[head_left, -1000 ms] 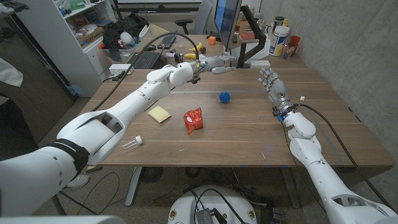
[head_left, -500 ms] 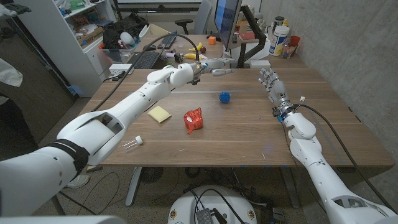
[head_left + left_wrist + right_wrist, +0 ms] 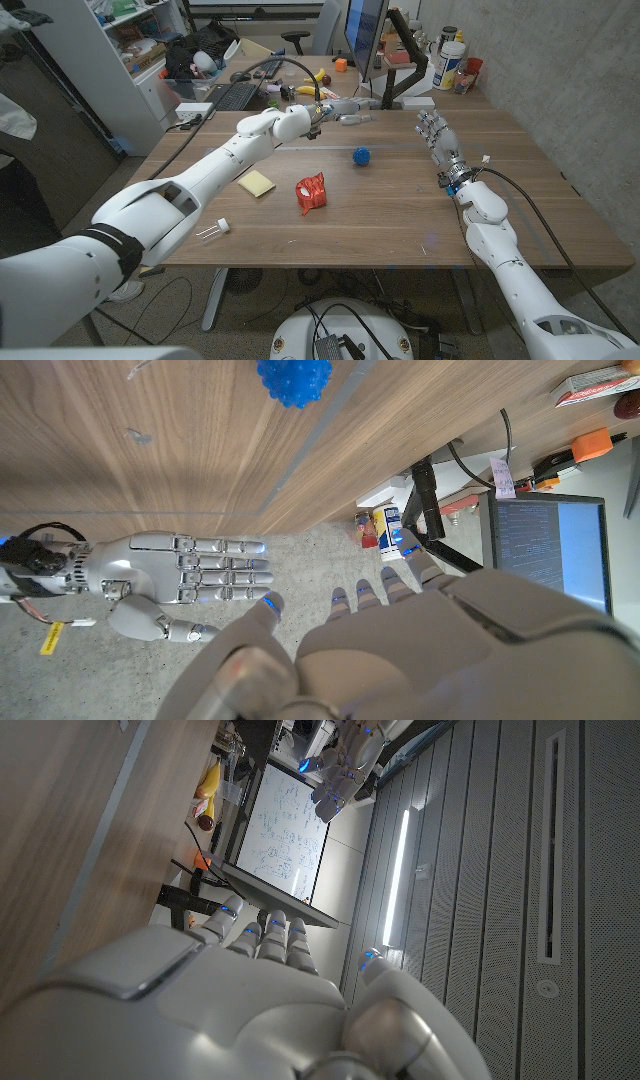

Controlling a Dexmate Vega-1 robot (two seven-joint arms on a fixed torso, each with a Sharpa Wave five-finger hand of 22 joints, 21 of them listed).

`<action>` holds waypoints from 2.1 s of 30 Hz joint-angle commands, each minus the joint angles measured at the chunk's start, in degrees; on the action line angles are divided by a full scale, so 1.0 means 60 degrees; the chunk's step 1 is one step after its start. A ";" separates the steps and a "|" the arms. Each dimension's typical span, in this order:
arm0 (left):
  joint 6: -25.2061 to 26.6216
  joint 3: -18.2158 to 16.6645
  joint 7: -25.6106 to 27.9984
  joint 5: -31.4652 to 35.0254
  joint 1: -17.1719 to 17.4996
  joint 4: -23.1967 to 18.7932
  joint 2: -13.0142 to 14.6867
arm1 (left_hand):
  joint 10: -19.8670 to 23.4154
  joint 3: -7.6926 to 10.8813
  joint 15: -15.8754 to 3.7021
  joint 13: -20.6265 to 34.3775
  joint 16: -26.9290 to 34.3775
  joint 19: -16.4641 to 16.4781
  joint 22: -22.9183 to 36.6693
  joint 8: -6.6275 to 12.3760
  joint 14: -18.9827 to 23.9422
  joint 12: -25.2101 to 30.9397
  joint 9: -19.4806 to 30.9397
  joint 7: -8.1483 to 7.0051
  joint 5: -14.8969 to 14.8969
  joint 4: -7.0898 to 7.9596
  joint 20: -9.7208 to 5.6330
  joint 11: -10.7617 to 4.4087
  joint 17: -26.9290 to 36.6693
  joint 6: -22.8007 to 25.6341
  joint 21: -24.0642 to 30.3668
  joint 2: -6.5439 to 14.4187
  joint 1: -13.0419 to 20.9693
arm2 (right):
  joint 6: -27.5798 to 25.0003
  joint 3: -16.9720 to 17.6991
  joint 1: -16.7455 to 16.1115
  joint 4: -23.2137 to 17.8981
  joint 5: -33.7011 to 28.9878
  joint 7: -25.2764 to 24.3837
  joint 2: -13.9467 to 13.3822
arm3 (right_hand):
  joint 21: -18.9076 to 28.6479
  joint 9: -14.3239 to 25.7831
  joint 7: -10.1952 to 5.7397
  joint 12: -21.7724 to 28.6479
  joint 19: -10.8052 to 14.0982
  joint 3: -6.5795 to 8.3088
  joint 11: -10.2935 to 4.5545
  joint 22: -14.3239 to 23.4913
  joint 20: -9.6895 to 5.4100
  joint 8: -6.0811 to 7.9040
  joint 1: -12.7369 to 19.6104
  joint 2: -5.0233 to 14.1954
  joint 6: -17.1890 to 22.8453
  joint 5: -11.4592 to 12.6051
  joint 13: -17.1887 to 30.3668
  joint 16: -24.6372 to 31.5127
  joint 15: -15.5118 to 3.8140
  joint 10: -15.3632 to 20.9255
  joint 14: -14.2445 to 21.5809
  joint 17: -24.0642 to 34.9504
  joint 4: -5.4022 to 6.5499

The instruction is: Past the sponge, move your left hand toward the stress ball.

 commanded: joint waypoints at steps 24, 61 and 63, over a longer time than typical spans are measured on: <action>0.0009 0.0167 -0.0053 0.0125 0.0005 0.0116 0.0063 | -0.0218 0.0028 -0.0355 0.0025 -0.0054 -0.0737 0.0002 0.0079 -0.0416 0.0020 0.0030 -0.0028 0.0064 -0.0005 -0.0023 -0.0036 0.0004 0.0065 -0.0045 0.0794 0.0119 | -0.0017 -0.0013 -0.0015 -0.0005 -0.0029 -0.0007 0.0006 | -0.0050 0.0028 -0.0008 -0.0031 0.0080 0.0052 0.0006 0.0039 -0.0539 0.0060 -0.0039 0.0934 0.0086 0.0009 0.0055 0.0019 0.0013 0.0063 0.0006 0.0037 0.0052; -0.0014 0.0289 -0.0276 0.0230 0.0073 0.0175 0.0142 | -0.0123 0.0060 -0.0382 0.0018 -0.0031 -0.0820 -0.0006 0.0057 -0.0240 -0.0026 0.0028 -0.0155 0.0101 -0.0006 0.0351 -0.0042 -0.0001 0.0155 -0.0170 0.0768 0.0177 | -0.0070 -0.0032 -0.0126 -0.0137 -0.0086 -0.0121 0.0025 | -0.0120 0.0027 0.0001 -0.0033 0.0092 0.0054 0.0027 0.0041 -0.0503 0.0063 -0.0051 0.0921 0.0098 0.0019 0.0055 0.0004 0.0009 0.0065 0.0017 0.0027 0.0056; -0.0007 0.0293 -0.0296 0.0229 0.0082 0.0178 0.0145 | -0.0131 0.0058 -0.0382 0.0018 -0.0031 -0.0831 -0.0006 0.0058 -0.0237 -0.0030 0.0028 -0.0170 0.0101 -0.0004 0.0350 -0.0046 -0.0001 0.0162 -0.0177 0.0766 0.0176 | -0.0068 -0.0032 -0.0125 -0.0129 -0.0080 -0.0116 0.0032 | -0.0124 0.0027 -0.0007 -0.0036 0.0091 0.0056 0.0010 0.0041 -0.0504 0.0064 -0.0048 0.0921 0.0100 0.0020 0.0055 0.0003 0.0010 0.0058 0.0020 0.0025 0.0054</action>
